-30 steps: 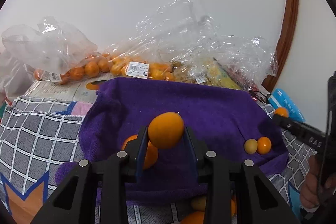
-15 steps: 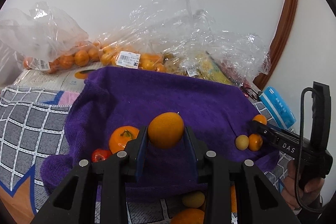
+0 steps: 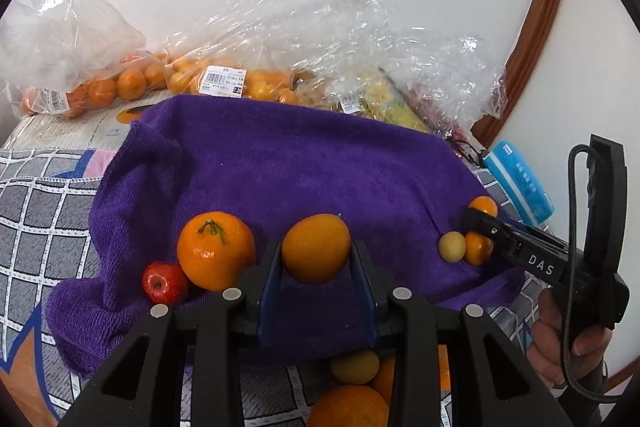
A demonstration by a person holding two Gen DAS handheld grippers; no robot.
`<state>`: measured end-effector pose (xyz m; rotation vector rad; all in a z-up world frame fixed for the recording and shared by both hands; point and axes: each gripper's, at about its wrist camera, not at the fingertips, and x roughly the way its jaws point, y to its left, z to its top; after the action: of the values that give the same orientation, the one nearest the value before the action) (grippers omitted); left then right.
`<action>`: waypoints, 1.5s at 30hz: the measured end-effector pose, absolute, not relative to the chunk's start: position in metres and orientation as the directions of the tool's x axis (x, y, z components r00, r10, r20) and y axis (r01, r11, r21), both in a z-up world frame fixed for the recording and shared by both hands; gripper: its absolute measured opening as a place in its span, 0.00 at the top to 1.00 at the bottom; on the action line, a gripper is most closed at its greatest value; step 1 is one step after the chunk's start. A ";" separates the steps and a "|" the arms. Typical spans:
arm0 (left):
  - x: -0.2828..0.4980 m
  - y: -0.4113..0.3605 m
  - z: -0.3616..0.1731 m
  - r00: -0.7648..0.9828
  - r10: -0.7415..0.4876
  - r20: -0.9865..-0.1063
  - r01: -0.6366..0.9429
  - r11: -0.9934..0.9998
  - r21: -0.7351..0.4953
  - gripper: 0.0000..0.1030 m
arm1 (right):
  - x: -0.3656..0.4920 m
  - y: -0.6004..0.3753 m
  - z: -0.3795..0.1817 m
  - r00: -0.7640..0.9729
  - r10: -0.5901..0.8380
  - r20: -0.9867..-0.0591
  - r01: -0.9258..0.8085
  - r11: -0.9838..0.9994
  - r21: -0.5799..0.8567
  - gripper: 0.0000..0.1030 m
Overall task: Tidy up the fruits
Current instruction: 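Lower the orange onto the towel and open the left tool while the right tool releases its orange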
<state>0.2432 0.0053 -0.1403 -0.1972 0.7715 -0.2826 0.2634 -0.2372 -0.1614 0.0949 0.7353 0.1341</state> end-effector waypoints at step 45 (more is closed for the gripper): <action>0.236 0.010 -0.131 0.732 -0.282 -0.620 0.155 0.955 -0.251 0.56 | 0.240 -0.235 -0.134 0.822 0.075 -0.565 -0.054 0.997 0.054 0.52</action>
<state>0.2361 0.0098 -0.1310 -0.1879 0.7106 -0.2415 0.2404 -0.2347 -0.1336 0.0362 0.6027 0.0684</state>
